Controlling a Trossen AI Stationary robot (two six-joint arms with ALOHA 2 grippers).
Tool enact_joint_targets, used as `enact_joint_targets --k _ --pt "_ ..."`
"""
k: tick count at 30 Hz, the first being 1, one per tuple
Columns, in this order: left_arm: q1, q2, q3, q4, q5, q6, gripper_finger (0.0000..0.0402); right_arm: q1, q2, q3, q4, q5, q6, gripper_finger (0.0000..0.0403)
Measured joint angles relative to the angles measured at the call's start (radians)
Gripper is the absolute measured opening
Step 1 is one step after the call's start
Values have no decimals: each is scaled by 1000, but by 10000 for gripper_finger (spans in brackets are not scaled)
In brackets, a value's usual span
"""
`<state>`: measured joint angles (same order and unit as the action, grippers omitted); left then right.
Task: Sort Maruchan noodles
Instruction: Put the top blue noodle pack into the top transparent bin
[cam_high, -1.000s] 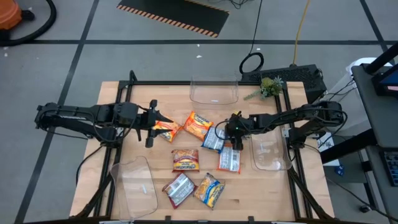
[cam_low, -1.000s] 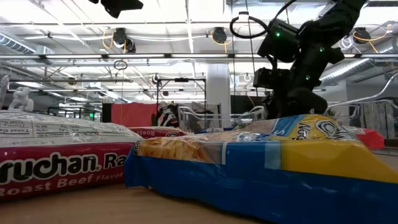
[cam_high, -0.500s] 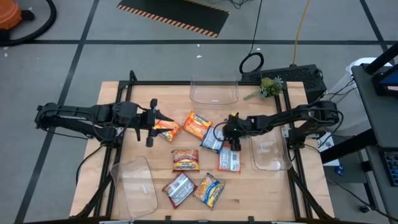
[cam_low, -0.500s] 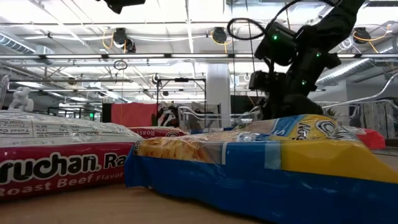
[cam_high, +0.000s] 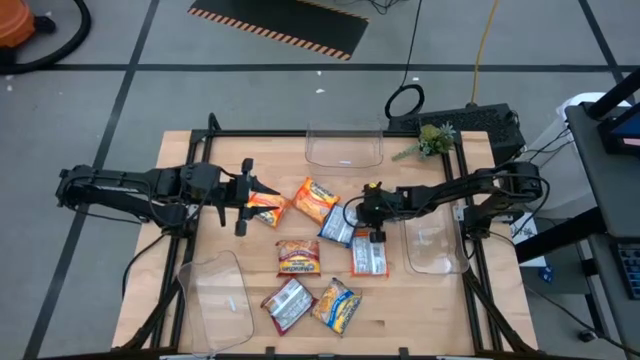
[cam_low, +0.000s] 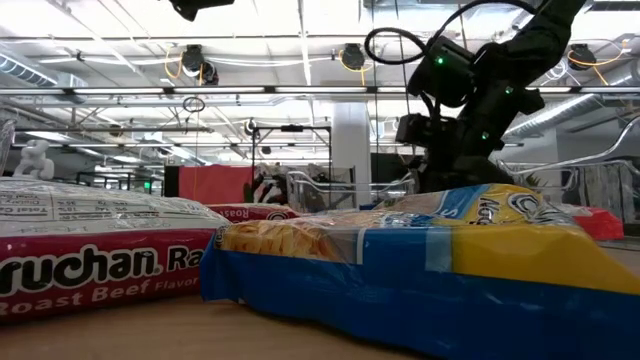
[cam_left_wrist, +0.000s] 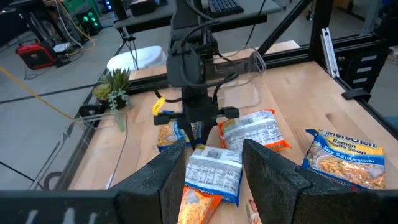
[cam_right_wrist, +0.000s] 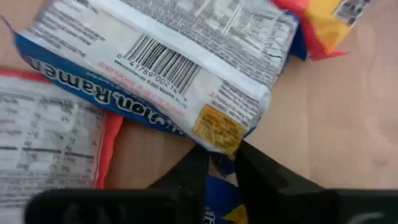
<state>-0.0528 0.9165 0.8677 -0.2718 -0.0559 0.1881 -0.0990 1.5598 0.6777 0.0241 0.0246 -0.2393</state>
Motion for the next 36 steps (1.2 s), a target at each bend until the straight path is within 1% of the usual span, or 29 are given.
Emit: enact_joint_targets --k 3,5,9,16,19,24,30,34,36 --pt "0 0 0 0 0 0 166 0 0 0 4 0 -9 21" --pt "0 0 0 0 0 -1 166 0 -1 0 6 2 -10 6" --pt "0 0 0 0 0 -1 166 0 -1 0 9 14 -13 6" --pt "0 0 0 0 0 -1 166 2 -3 23 -9 106 -31 2" --pt "0 0 0 -1 0 -1 166 2 -21 30 -14 113 -41 1" --pt "0 0 0 -1 1 -2 166 3 -99 32 -33 117 -46 1" --pt "-1 0 0 -2 0 -7 166 32 -259 32 -134 231 -42 0" --pt "-1 0 0 -1 -1 -14 166 62 -362 31 -159 284 -31 0" --pt "-1 0 0 -1 -2 -19 166 82 -406 32 -168 333 -29 0"
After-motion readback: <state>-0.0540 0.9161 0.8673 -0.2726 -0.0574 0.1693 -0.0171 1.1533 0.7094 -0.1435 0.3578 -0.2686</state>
